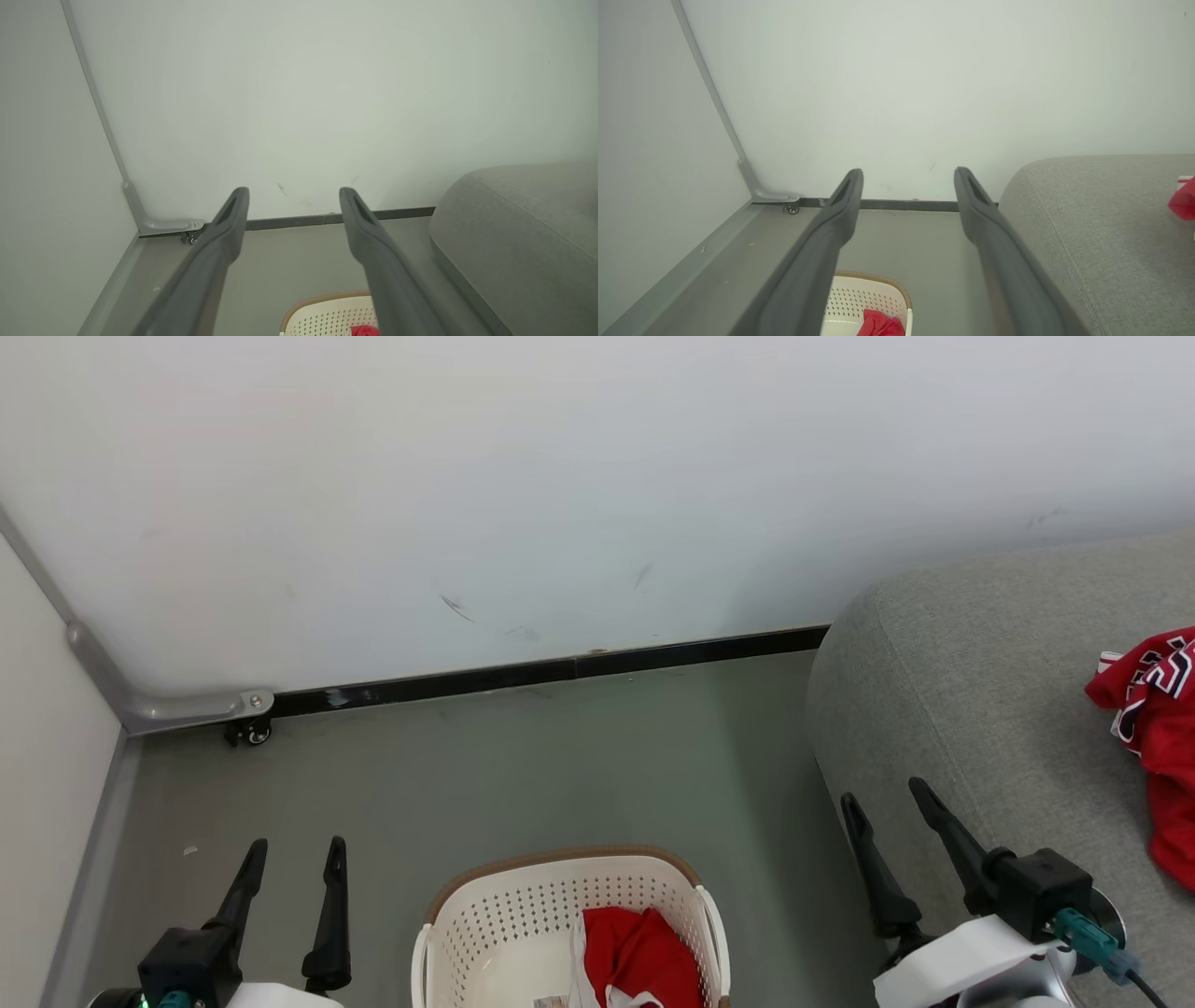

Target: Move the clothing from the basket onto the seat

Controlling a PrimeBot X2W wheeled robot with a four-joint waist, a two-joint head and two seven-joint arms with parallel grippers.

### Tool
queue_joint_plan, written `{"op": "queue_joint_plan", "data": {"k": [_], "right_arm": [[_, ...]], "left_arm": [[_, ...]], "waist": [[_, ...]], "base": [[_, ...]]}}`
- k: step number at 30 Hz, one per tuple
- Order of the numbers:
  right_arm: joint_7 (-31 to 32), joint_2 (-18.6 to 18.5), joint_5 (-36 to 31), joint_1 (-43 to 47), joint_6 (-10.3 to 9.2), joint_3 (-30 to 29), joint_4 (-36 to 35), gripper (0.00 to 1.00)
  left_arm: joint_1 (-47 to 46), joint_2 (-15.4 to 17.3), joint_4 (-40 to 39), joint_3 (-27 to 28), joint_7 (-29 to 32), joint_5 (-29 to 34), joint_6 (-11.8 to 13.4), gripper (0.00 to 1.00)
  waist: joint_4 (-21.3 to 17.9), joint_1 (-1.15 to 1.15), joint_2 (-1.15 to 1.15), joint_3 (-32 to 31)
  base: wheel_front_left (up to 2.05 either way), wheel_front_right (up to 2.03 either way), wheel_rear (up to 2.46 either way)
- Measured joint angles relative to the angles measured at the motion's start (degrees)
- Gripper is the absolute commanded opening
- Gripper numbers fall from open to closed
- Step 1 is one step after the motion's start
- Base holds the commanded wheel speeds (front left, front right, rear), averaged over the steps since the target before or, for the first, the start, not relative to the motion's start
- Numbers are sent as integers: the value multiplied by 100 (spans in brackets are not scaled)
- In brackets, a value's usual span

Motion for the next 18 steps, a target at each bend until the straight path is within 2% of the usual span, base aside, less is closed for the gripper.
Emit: {"op": "queue_joint_plan", "data": {"k": [14, 18], "right_arm": [[98, 2, 5, 86, 0, -10, -276, 100], [119, 7, 9, 87, 0, -48, -330, 100]], "left_arm": [[17, -74, -98, 42, 0, 102, 51, 100], [27, -67, -90, 35, 0, 102, -8, 100]], "waist": [[17, 0, 0, 18], [-1, 0, 0, 29]], "base": [[0, 0, 0], [0, 0, 0]]}}
